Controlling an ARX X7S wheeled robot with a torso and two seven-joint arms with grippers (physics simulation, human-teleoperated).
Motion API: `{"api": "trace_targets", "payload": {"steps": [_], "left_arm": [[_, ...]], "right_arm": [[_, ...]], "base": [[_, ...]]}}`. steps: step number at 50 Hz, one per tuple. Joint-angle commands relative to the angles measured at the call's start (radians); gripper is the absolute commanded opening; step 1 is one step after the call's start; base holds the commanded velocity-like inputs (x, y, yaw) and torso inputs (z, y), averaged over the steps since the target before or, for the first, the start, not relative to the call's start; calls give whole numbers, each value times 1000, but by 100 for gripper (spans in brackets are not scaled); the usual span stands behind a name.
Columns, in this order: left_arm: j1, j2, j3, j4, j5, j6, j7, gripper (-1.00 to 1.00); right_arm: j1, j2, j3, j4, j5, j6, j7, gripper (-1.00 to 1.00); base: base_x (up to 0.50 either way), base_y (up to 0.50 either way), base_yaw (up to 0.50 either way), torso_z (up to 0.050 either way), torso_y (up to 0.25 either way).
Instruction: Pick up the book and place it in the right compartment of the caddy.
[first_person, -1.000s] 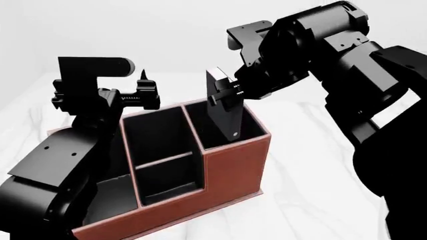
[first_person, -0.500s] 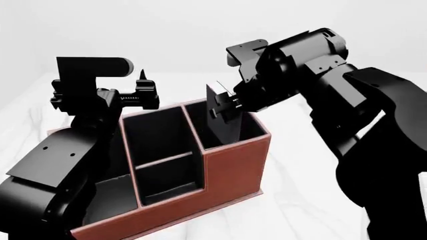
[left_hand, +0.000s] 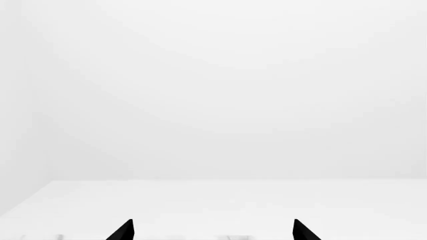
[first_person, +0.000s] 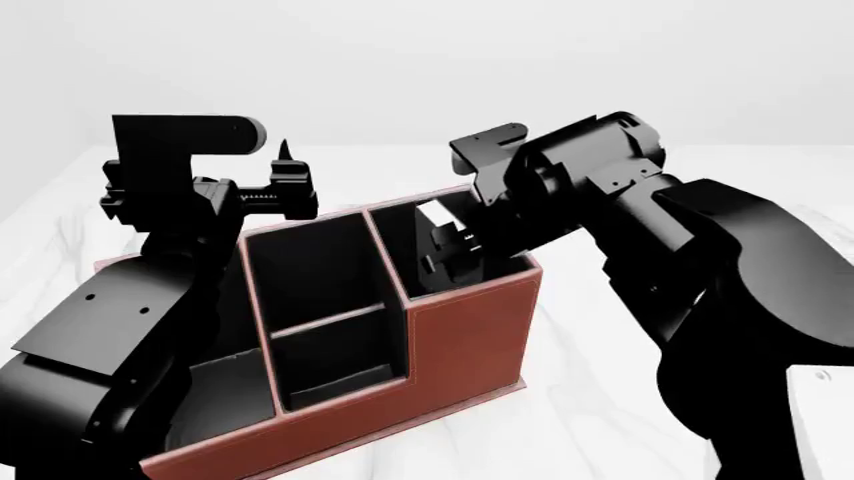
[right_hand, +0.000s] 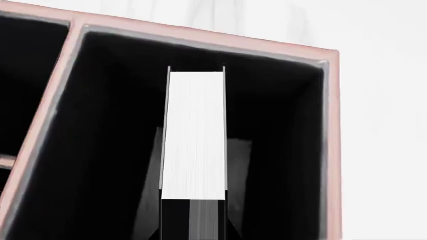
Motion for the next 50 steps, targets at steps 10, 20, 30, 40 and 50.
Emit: {"api": "trace_targets", "payload": {"steps": [10, 20, 30, 40, 50], "left_arm": [[-3, -6, 2, 3, -9, -2, -6, 100], [3, -10, 2, 3, -12, 3, -8, 100], [6, -12, 3, 1, -15, 7, -11, 100], [6, -16, 3, 4, -20, 5, -14, 100], [1, -19, 1, 3, -24, 5, -16, 100]], "right_arm": [[-1, -1, 7, -9, -8, -16, -2, -100], [6, -1, 9, 3, -8, -74, 3, 100], [36, -1, 6, 1, -12, -82, 12, 100], [168, 61, 60, -86, 30, -55, 100, 100], [288, 244, 208, -331, 179, 0, 291, 100]], "base": [[0, 0, 0, 0, 1], [0, 0, 0, 1, 1], [0, 0, 0, 0, 0], [0, 0, 0, 0, 0], [0, 0, 0, 0, 1]]}}
